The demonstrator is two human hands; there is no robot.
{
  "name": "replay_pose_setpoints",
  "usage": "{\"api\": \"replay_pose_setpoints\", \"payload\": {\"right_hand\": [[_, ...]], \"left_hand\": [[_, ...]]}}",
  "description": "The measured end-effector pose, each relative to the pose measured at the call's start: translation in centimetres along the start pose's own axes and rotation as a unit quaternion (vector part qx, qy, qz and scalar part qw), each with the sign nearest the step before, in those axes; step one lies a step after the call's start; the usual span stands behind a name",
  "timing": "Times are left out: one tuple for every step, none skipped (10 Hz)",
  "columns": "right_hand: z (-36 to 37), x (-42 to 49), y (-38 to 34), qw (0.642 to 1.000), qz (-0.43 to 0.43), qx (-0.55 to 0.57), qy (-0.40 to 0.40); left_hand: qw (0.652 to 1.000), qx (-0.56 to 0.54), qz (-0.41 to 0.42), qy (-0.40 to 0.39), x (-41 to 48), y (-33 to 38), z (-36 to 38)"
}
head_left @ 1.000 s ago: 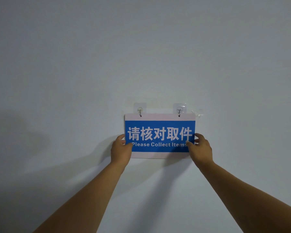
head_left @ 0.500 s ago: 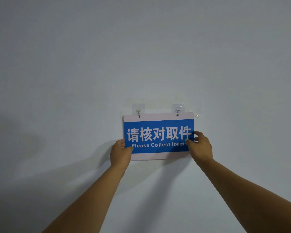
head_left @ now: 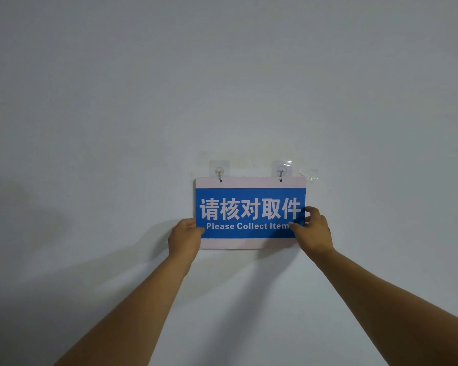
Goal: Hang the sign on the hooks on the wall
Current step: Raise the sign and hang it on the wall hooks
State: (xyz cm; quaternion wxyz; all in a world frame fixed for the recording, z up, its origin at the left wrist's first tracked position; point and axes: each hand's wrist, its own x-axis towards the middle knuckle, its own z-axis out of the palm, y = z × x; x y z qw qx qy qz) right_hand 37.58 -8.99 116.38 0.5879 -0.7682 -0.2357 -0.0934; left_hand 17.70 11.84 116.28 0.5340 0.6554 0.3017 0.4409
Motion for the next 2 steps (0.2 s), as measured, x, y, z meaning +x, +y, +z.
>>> {"api": "replay_pose_setpoints", "payload": {"right_hand": [[-0.02, 0.14, 0.18, 1.000, 0.003, 0.003, -0.002], [0.02, -0.34, 0.27, 1.000, 0.020, 0.005, 0.000]], "left_hand": [[1.000, 0.006, -0.015, -0.025, -0.02, -0.15, -0.11], [1.000, 0.010, -0.023, -0.019, -0.86, -0.96, 0.03]]}}
